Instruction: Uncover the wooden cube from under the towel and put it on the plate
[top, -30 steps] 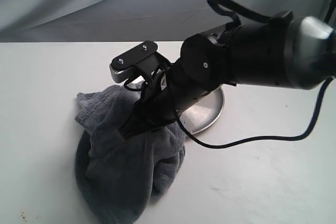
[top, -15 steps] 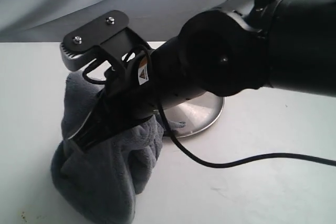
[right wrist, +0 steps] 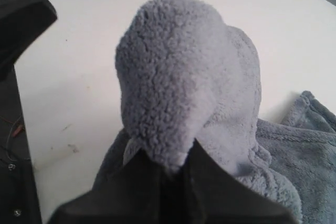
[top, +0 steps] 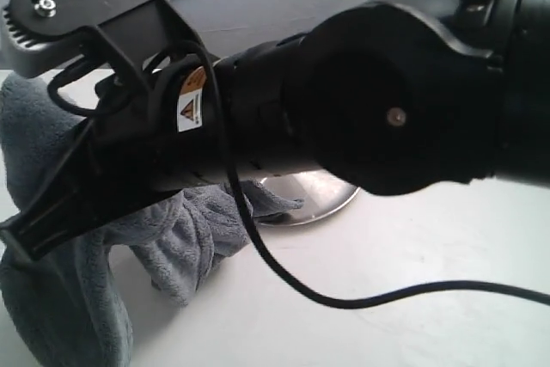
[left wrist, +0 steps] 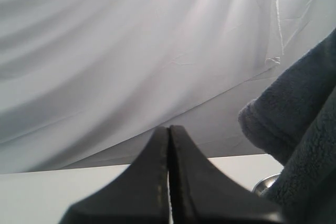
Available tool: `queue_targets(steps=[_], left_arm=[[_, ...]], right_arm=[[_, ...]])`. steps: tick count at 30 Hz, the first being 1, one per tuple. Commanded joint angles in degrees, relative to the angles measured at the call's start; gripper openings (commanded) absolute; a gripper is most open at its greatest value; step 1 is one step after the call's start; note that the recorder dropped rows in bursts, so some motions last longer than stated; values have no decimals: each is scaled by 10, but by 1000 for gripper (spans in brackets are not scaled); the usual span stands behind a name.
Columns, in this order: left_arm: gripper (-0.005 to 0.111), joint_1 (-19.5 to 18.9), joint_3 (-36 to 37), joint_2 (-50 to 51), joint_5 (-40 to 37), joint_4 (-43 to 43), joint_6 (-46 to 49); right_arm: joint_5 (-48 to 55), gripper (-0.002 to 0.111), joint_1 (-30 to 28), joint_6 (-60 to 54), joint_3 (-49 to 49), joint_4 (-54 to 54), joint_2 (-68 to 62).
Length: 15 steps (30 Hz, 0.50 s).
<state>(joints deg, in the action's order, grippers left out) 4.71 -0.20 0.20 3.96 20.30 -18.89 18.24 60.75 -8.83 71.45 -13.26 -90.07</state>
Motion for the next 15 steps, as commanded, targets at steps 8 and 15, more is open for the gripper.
queue_targets(steps=[8,15], left_arm=[[0,-1,2,-2,5,0,-3],[0,-1,2,-2,5,0,-3]], right_arm=[[-62,0,50,-22,0,-10,5],[-21,0,0,34,0,-10,5]])
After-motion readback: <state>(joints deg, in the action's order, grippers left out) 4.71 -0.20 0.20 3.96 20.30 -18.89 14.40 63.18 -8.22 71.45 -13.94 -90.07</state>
